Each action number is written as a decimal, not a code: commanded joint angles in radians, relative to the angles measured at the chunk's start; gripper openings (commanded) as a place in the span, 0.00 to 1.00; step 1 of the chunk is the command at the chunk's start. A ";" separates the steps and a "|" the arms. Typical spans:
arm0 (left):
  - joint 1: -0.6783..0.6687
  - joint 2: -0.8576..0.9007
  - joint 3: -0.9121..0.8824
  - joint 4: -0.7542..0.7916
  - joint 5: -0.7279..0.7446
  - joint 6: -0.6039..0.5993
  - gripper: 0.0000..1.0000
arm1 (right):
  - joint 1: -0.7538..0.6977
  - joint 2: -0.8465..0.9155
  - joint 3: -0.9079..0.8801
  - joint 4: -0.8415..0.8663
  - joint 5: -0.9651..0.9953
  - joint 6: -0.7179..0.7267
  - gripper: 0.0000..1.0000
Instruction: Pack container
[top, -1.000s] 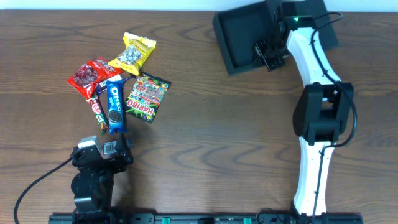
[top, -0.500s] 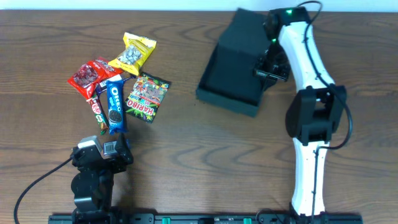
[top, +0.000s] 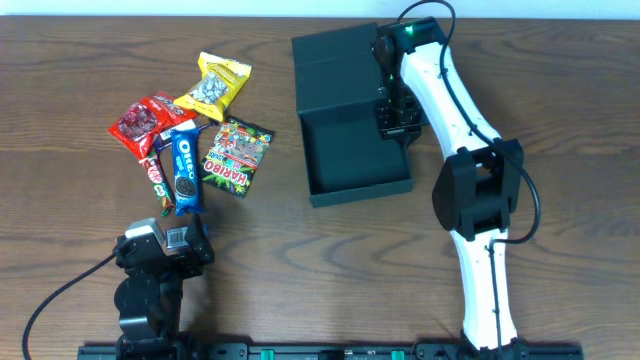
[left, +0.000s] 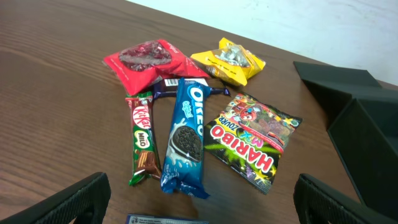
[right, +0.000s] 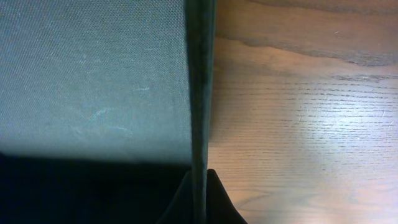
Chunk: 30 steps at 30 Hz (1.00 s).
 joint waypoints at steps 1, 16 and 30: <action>0.006 -0.006 -0.021 -0.007 -0.010 0.014 0.95 | 0.005 -0.005 0.015 0.001 -0.067 -0.015 0.01; 0.006 -0.006 -0.021 -0.007 -0.010 0.014 0.95 | 0.035 -0.005 -0.051 0.139 -0.248 0.097 0.02; 0.006 -0.006 -0.021 -0.007 -0.010 0.014 0.95 | 0.041 -0.005 -0.132 0.171 -0.203 0.217 0.01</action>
